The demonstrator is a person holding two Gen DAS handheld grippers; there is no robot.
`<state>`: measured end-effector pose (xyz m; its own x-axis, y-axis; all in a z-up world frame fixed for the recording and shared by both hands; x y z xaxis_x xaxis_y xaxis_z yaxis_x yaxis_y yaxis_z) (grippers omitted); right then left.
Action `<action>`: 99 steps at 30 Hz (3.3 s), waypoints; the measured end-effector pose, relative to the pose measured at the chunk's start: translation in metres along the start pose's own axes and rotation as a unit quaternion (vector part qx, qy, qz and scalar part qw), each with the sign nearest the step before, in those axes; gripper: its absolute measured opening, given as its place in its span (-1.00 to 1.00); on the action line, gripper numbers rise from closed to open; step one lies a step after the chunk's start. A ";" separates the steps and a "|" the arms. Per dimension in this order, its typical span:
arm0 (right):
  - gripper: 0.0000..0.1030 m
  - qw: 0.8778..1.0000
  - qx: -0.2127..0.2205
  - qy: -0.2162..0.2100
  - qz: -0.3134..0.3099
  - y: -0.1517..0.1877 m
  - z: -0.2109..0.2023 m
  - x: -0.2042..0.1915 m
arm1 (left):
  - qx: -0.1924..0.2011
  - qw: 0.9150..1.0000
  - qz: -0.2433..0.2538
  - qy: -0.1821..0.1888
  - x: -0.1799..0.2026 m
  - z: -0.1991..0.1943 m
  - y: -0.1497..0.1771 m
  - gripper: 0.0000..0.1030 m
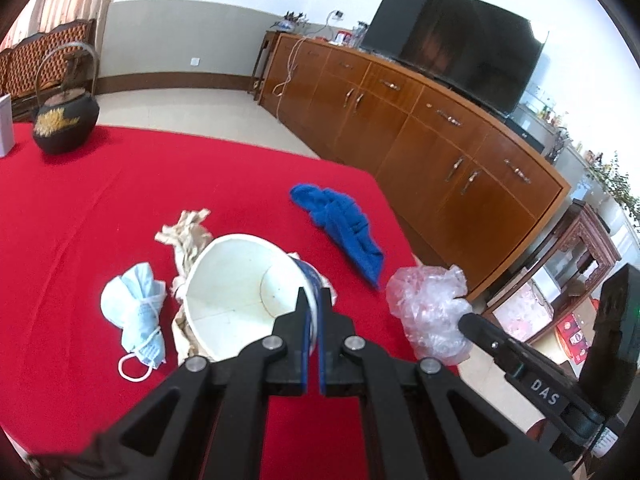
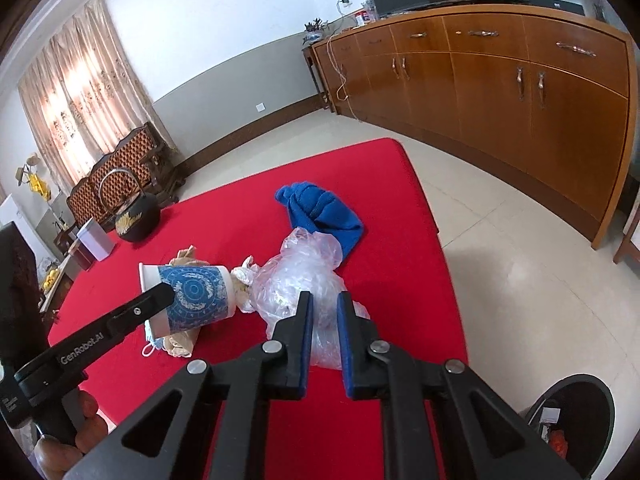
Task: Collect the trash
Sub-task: 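Lift and carry the paper cup and clear bag over the black bin with both tools, then open the left tool over the bin while the right tool releases the clear bag, then move both tools back toward the face mask and beige cloth on the table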
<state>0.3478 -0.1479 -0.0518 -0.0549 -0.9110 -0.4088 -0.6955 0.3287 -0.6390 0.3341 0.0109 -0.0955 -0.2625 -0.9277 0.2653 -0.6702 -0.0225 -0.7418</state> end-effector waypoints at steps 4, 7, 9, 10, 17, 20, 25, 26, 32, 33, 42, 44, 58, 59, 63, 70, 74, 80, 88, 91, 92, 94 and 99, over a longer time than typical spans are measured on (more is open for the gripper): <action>-0.98 1.000 0.006 0.001 0.004 -0.001 -0.013 0.004 | 0.004 1.000 0.011 0.013 0.014 -0.007 -0.002 -0.94; -0.98 1.000 0.013 0.006 0.009 0.000 -0.024 0.011 | 0.003 1.000 0.022 0.020 0.027 -0.009 0.000 -0.94; -0.98 1.000 0.009 0.005 0.014 0.001 -0.027 0.015 | -0.001 0.999 0.024 0.024 0.032 -0.009 0.003 -0.94; -0.98 1.000 0.007 0.002 0.019 0.001 -0.028 0.017 | -0.001 0.999 0.026 0.023 0.034 -0.009 0.004 -0.94; -0.98 1.000 0.015 0.000 0.024 0.005 -0.042 0.021 | -0.001 0.999 0.033 0.029 0.044 -0.017 0.007 -0.94; -0.98 0.999 0.024 0.004 0.028 0.002 -0.053 0.025 | 0.000 0.999 0.039 0.037 0.053 -0.019 0.007 -0.94; -0.98 0.998 0.040 0.021 0.038 0.002 -0.077 0.044 | -0.004 0.997 0.053 0.056 0.081 -0.018 0.011 -0.94; -0.98 0.998 0.042 0.026 0.042 0.002 -0.082 0.050 | -0.005 0.997 0.056 0.060 0.087 -0.017 0.013 -0.94; -0.98 0.995 0.055 0.053 0.063 0.008 -0.113 0.088 | -0.017 0.992 0.082 0.092 0.129 -0.014 0.022 -0.94; -0.98 0.994 0.058 0.060 0.068 0.011 -0.120 0.097 | -0.020 0.991 0.089 0.100 0.140 -0.012 0.025 -0.94; -0.98 0.983 0.075 0.118 0.116 0.034 -0.177 0.177 | -0.053 0.977 0.131 0.157 0.213 -0.002 0.054 -0.94; -0.98 0.981 0.076 0.129 0.126 0.041 -0.188 0.193 | -0.063 0.974 0.140 0.168 0.229 0.001 0.062 -0.93; -0.98 0.962 0.031 0.185 0.197 0.109 -0.211 0.307 | -0.165 0.947 0.192 0.197 0.306 0.053 0.139 -0.94; -0.98 0.961 0.025 0.187 0.201 0.114 -0.208 0.312 | -0.174 0.946 0.195 0.193 0.309 0.060 0.147 -0.94; -0.98 0.954 -0.007 0.195 0.228 0.129 -0.188 0.344 | -0.214 0.939 0.197 0.186 0.317 0.085 0.173 -0.94; -0.97 0.943 -0.056 0.213 0.250 0.134 -0.155 0.383 | -0.268 0.926 0.206 0.166 0.328 0.123 0.209 -0.90; -0.91 0.937 -0.081 0.220 0.261 0.137 -0.138 0.398 | -0.311 0.914 0.204 0.164 0.331 0.137 0.220 -0.33; 0.01 0.933 -0.058 0.241 0.262 0.128 -0.145 0.400 | -0.298 0.917 0.210 0.161 0.332 0.128 0.214 0.18; 0.00 0.931 -0.005 0.243 0.270 0.113 -0.184 0.380 | -0.233 0.939 0.213 0.135 0.314 0.088 0.178 0.18; 0.01 0.938 0.008 0.234 0.257 0.107 -0.197 0.359 | -0.202 0.948 0.213 0.121 0.304 0.063 0.159 0.18; 0.01 0.939 0.010 0.231 0.254 0.105 -0.199 0.352 | -0.195 0.951 0.212 0.116 0.299 0.060 0.154 0.18; 0.01 0.944 0.013 0.224 0.244 0.103 -0.205 0.334 | -0.176 0.956 0.207 0.109 0.288 0.044 0.141 0.18; 0.14 0.956 0.021 0.198 0.217 0.096 -0.207 0.285 | -0.135 0.970 0.186 0.075 0.249 0.008 0.114 0.18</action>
<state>0.1172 -0.4279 -0.0945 -0.6046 -0.7068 -0.3672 -0.5166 0.6989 -0.4947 0.1979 -0.2259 -0.1186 -0.6059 -0.7878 0.1109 -0.6617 0.4216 -0.6200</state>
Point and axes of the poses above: each gripper's, at about its wrist camera, not at the fingertips, and z roughly the way its jaws point, x to its right, y to its underside, the point moved 4 cm from there along z, roughly the way its jaws point, and after that the axes turned 7 degrees about z, right-handed, at the moved point
